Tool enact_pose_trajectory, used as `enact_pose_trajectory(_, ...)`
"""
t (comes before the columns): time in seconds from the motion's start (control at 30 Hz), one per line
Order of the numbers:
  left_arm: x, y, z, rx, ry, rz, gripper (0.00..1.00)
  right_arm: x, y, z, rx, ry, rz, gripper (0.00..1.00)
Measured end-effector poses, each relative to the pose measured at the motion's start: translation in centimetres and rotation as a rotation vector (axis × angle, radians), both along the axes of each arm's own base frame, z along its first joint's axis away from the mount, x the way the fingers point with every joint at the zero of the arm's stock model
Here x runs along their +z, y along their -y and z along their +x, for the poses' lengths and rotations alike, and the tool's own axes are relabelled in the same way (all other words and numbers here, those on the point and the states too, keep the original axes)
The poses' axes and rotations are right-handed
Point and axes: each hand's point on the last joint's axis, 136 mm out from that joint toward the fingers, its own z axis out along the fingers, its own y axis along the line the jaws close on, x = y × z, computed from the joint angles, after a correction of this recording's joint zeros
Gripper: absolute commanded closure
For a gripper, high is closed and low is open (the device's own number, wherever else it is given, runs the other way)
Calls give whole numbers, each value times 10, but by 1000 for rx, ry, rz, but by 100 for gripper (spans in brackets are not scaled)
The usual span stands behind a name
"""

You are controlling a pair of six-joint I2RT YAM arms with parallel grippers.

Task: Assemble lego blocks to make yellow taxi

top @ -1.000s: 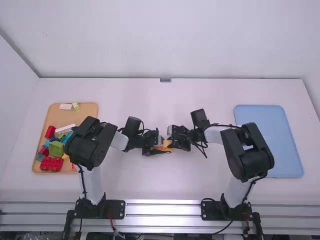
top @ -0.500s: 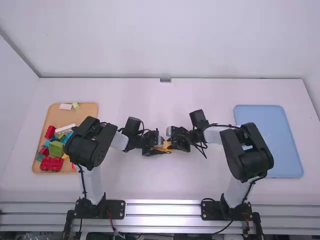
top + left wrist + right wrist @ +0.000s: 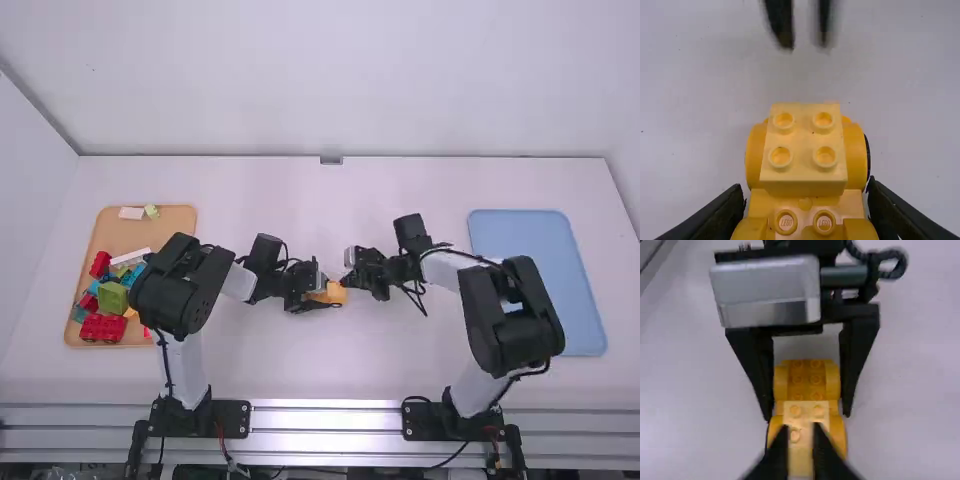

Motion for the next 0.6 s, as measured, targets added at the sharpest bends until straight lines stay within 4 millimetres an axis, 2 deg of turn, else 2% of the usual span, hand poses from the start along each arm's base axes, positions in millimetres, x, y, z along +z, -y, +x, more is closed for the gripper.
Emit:
enact_pose_trajectory(0.17,0,0,0,0,0,0,35,-9,-14,3,13,50,-47,100)
enact_pose_trajectory(0.3,0,0,0,-1,-1,0,36,-35,-20,-5,14,2,-122,100)
enact_pose_trajectory(0.6,-1,0,-1,0,-4,2,36,-38,-23,-6,4,-38,-136,100)
